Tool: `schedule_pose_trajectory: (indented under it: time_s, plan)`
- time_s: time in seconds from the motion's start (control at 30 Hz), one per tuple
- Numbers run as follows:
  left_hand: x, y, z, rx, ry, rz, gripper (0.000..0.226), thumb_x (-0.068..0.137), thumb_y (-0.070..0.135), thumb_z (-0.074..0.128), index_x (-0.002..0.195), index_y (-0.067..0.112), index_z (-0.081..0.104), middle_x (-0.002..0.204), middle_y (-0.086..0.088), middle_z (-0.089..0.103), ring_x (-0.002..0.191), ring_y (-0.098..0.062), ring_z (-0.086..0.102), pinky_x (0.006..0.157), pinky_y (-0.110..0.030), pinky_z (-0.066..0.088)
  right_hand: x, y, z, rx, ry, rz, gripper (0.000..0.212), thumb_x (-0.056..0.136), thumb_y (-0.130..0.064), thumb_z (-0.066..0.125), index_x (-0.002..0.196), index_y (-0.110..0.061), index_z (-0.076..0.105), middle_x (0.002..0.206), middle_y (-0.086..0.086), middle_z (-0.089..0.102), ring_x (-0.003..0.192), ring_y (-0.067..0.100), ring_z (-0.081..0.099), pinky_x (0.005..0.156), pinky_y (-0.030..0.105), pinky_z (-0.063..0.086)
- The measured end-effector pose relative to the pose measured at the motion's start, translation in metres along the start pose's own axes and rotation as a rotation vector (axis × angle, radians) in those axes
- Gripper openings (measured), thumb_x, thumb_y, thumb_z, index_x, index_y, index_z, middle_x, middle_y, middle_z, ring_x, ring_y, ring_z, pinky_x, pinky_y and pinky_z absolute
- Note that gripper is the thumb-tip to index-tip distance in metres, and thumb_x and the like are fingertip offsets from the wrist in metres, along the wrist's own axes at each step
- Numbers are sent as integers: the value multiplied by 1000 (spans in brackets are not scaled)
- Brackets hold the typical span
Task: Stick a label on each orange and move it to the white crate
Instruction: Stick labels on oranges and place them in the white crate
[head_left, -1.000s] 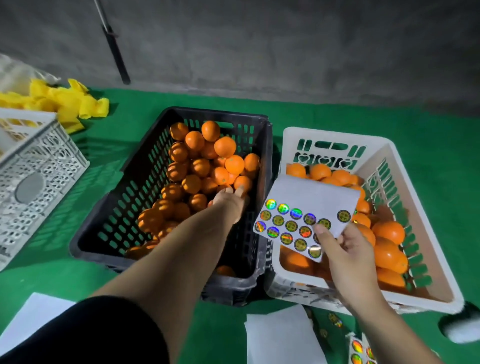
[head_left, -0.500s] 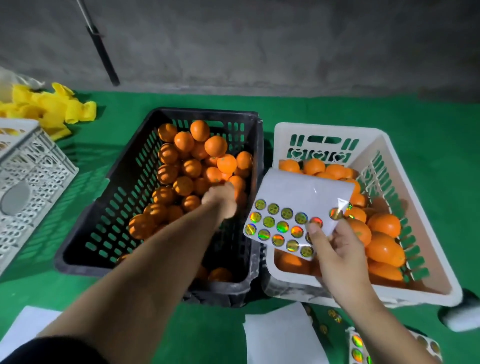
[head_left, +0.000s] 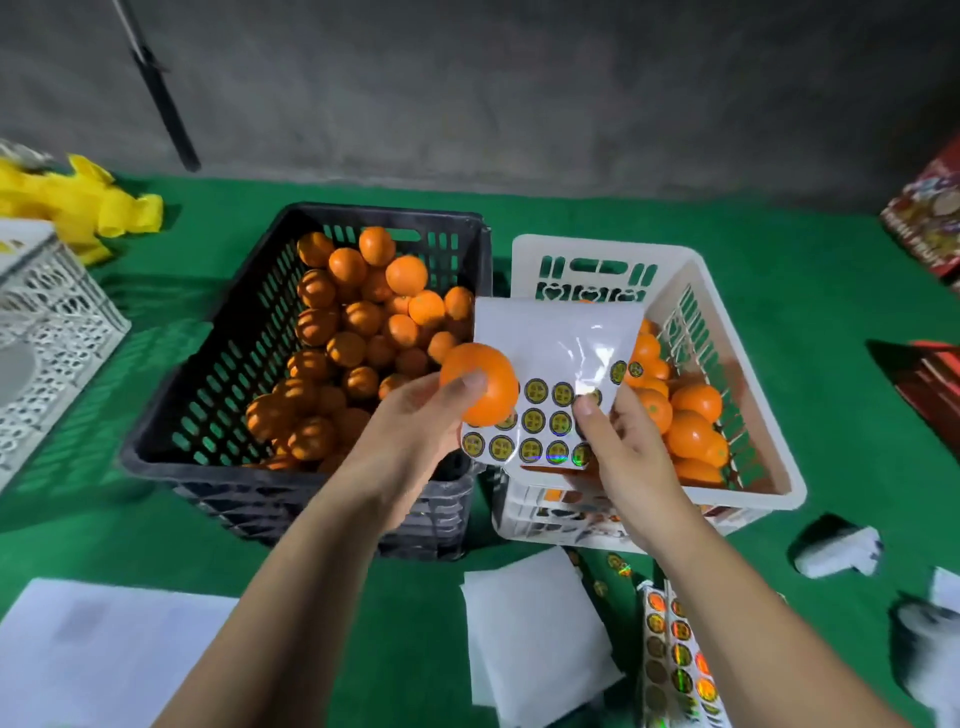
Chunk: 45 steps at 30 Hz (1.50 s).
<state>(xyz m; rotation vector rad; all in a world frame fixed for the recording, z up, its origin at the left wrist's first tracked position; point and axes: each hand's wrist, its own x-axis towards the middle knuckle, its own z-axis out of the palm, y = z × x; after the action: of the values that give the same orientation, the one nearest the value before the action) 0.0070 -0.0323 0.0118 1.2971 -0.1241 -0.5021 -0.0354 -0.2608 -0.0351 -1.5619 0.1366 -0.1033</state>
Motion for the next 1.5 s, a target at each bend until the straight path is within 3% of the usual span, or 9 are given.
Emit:
schedule_pose_trajectory:
  time_s: [0.1, 0.23, 0.37, 0.53, 0.8, 1.03, 1.2, 1.37, 1.5]
  plan:
    - [-13, -14, 3, 4, 88, 31, 58, 84, 58, 73, 129, 22, 73, 132, -4, 74, 130, -27, 66, 118, -58, 40, -10, 3, -3, 204, 63, 86, 66, 76, -52, 88, 130, -47, 51, 108, -8, 70, 111, 25, 72, 84, 61, 61]
    - [-24, -27, -1, 39, 137, 85, 58, 79, 70, 78, 126, 36, 75, 130, 2, 75, 127, -20, 67, 116, -57, 43, -27, 2, -9, 132, 203, -95, 29, 83, -27, 74, 105, -35, 58, 76, -11, 55, 77, 8, 57, 85, 36, 50]
    - [-33, -30, -4, 111, 124, 127, 65, 79, 70, 79, 132, 34, 71, 132, 1, 74, 129, -20, 66, 114, -53, 44, -39, -5, -12, -42, 175, -95, 31, 79, -41, 86, 107, -35, 73, 81, -15, 68, 77, -1, 63, 67, 15, 53]
    - [-38, -32, -5, 179, 99, 186, 49, 88, 52, 75, 132, 31, 71, 130, -1, 75, 126, -19, 68, 109, -47, 48, -44, -8, -8, -28, 169, -63, 37, 77, -29, 87, 112, -36, 77, 99, -5, 79, 88, 9, 71, 75, 23, 59]
    - [-41, -35, -6, 164, 84, 203, 54, 83, 54, 76, 132, 33, 71, 128, -1, 75, 124, -22, 69, 110, -49, 50, -47, -15, -7, 181, 217, -7, 26, 90, -13, 76, 113, -24, 81, 71, 1, 41, 74, 19, 45, 82, 35, 48]
    - [-41, -36, -3, 135, 94, 184, 52, 77, 61, 80, 126, 45, 72, 129, 2, 75, 125, -20, 68, 114, -51, 47, -55, -36, -8, 419, 9, 32, 38, 83, -3, 71, 118, -16, 77, 136, 18, 68, 133, 35, 61, 115, 48, 47]
    - [-42, -39, 0, 70, 119, 197, 72, 67, 74, 85, 129, 40, 72, 131, -1, 74, 128, -24, 66, 116, -56, 44, -51, -40, -3, 367, 81, 2, 33, 80, -8, 72, 111, -17, 79, 110, 3, 77, 103, 22, 71, 93, 46, 59]
    - [-48, -42, 4, 46, 87, 249, 83, 72, 67, 87, 139, 21, 66, 132, -11, 72, 127, -32, 67, 111, -55, 48, -51, -37, 1, 378, 178, -9, 36, 87, -16, 69, 121, -5, 72, 123, 17, 75, 119, 42, 68, 103, 67, 48]
    - [-51, -39, 6, 41, 98, 307, 70, 76, 62, 86, 134, 28, 69, 127, -10, 74, 122, -31, 69, 101, -42, 56, -54, -39, -6, 117, 213, -49, 27, 79, -32, 79, 105, -25, 81, 98, 7, 75, 89, 24, 67, 81, 40, 56]
